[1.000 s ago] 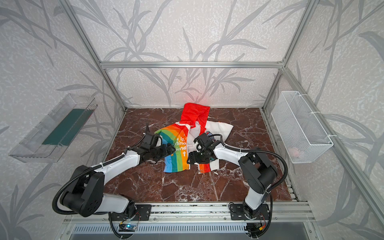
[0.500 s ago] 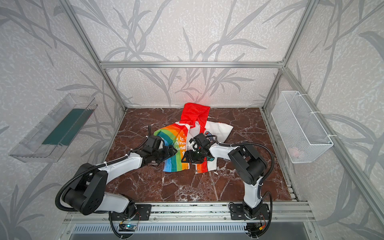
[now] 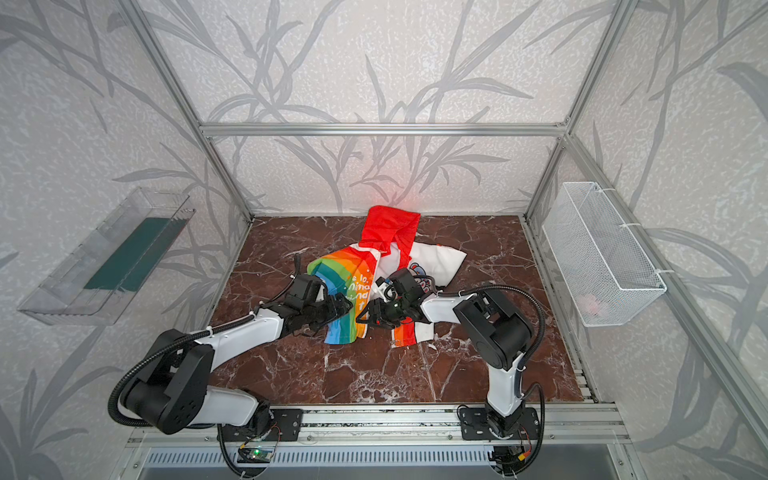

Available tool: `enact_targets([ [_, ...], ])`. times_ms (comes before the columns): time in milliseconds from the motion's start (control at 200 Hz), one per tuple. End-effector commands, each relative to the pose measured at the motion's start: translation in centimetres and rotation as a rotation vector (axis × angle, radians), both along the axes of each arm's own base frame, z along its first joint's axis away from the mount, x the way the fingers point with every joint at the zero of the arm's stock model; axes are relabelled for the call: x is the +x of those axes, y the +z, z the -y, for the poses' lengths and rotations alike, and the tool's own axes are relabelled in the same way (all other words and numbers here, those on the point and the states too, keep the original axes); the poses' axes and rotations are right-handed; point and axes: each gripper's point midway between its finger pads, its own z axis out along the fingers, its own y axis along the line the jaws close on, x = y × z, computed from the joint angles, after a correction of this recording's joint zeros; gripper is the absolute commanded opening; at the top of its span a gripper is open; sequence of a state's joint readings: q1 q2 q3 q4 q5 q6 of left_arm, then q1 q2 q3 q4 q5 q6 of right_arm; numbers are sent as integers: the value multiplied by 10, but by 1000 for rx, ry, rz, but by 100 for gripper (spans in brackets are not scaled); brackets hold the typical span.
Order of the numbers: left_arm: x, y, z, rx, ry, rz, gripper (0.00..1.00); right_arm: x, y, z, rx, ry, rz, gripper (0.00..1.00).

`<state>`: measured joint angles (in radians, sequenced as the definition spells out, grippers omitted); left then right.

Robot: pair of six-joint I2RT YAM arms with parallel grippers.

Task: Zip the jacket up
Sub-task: 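Grasp the rainbow zipper edge with right gripper while left grasps the other edge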

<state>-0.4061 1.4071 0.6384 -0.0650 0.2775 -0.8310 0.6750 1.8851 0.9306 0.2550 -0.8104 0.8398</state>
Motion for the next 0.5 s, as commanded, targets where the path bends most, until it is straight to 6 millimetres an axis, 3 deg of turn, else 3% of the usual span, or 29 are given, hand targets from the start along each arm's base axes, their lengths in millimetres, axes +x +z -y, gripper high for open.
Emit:
enact_targets([
  [0, -2, 5, -4, 9, 18, 18, 89, 2, 22, -6, 105, -7, 26, 51],
  [95, -3, 6, -6, 15, 18, 19, 89, 2, 30, -6, 148, -20, 48, 47],
  [395, -9, 6, -9, 25, 20, 11, 89, 11, 48, -15, 304, -57, 78, 48],
  [495, -11, 7, -11, 25, 27, 14, 89, 16, 45, -17, 303, -79, 71, 48],
])
